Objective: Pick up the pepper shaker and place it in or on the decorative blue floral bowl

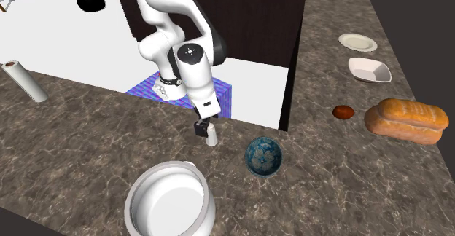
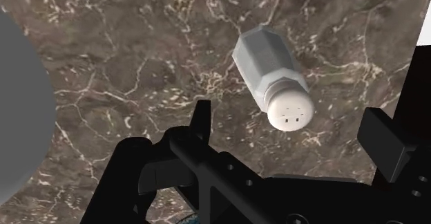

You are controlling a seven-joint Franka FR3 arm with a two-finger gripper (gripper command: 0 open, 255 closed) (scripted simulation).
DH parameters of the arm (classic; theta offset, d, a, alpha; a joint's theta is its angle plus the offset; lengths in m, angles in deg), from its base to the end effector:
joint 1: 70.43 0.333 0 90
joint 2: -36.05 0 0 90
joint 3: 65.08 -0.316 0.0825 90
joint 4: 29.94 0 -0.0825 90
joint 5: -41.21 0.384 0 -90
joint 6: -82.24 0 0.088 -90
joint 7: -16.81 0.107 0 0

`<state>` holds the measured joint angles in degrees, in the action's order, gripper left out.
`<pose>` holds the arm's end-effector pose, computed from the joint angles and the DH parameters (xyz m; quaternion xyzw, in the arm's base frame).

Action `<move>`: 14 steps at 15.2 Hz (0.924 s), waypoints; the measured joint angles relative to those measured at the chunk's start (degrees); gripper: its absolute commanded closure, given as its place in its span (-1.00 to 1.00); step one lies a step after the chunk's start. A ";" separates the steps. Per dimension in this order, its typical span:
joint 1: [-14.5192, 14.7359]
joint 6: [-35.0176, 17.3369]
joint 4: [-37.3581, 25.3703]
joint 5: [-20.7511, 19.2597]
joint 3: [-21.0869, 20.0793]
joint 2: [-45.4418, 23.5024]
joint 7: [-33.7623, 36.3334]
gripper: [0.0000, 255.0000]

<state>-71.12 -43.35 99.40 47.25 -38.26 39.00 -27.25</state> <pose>0.4546 -0.2335 0.3806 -0.9920 -0.1133 -0.0235 0.0498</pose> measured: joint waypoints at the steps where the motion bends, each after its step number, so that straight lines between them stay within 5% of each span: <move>1: 0.11 -0.76 0.29 0.37 -0.07 -0.52 -0.12 -1.00; 10: 0.19 -2.73 1.33 1.14 -0.08 -1.58 -0.71 -1.00; 11: 0.19 -2.73 1.33 1.14 -0.08 -1.58 -0.71 1.00; 14: 0.19 -2.73 1.32 1.14 -0.09 -1.56 -0.71 1.00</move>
<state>-70.93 -46.08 100.72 48.38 -38.34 37.44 -27.97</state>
